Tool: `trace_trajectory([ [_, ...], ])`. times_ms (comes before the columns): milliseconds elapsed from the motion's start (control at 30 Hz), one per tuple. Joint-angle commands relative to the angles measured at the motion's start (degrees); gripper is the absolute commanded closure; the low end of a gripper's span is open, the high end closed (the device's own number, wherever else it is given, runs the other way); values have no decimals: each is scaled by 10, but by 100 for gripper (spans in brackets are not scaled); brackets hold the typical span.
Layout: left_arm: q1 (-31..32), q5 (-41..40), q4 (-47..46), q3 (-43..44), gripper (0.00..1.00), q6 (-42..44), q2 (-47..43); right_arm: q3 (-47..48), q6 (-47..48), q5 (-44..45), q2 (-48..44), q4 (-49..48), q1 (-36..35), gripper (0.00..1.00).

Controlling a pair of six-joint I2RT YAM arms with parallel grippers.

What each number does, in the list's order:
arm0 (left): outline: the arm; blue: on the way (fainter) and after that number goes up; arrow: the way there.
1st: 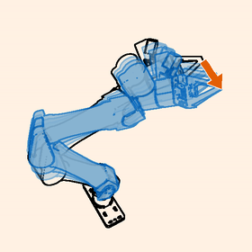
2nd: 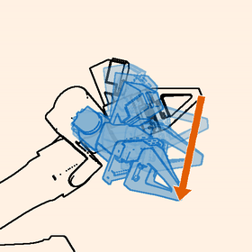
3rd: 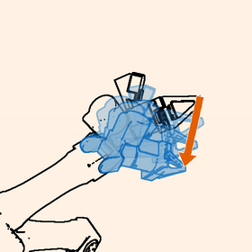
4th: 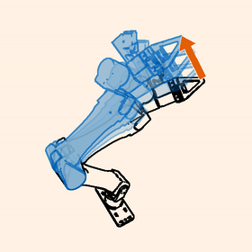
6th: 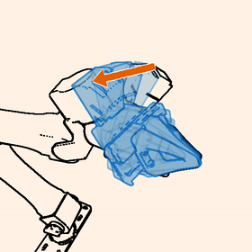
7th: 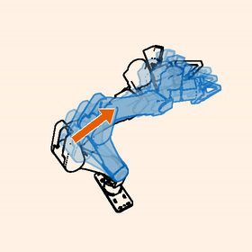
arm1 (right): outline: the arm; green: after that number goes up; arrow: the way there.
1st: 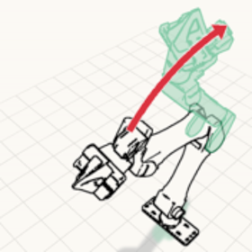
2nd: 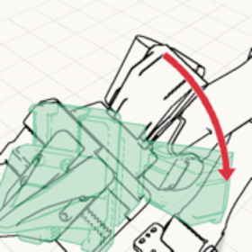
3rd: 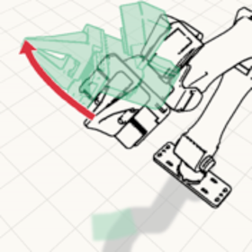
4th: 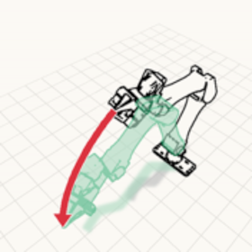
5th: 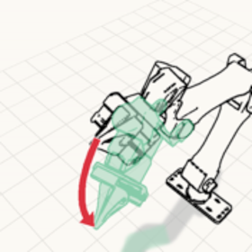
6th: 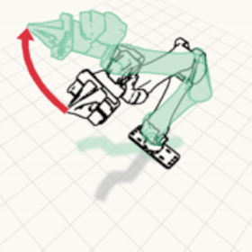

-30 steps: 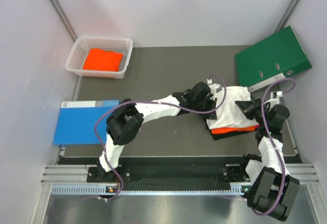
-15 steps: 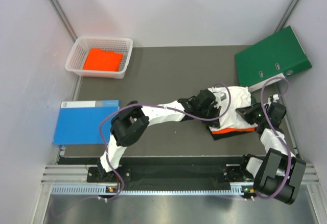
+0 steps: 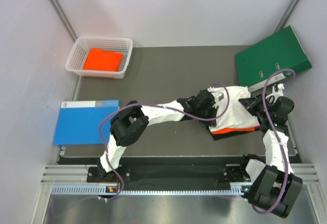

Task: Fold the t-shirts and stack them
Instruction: Neatly place the folded tshirt to the corner

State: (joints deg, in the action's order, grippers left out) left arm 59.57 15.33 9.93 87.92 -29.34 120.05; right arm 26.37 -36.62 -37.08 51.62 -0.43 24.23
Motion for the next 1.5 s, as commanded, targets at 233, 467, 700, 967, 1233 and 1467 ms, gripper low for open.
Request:
trace_trajectory([
  [233,-114,-43,39,-24,100,32,-107,-1,34,-76,9,23,-83,100],
  [467,-210,-32,85,-6,100,56,-110,-83,20,-58,28,86,-103,100],
  [700,-232,-31,98,10,100,65,-111,-127,-6,-23,21,129,-103,100],
  [967,-238,-37,98,1,100,64,-108,12,60,-11,-44,192,-124,100],
  [1233,-268,-70,131,-7,100,68,-116,190,142,102,123,198,-303,100],
  [1467,-335,-65,152,-45,97,52,-129,384,226,219,384,294,-480,100],
])
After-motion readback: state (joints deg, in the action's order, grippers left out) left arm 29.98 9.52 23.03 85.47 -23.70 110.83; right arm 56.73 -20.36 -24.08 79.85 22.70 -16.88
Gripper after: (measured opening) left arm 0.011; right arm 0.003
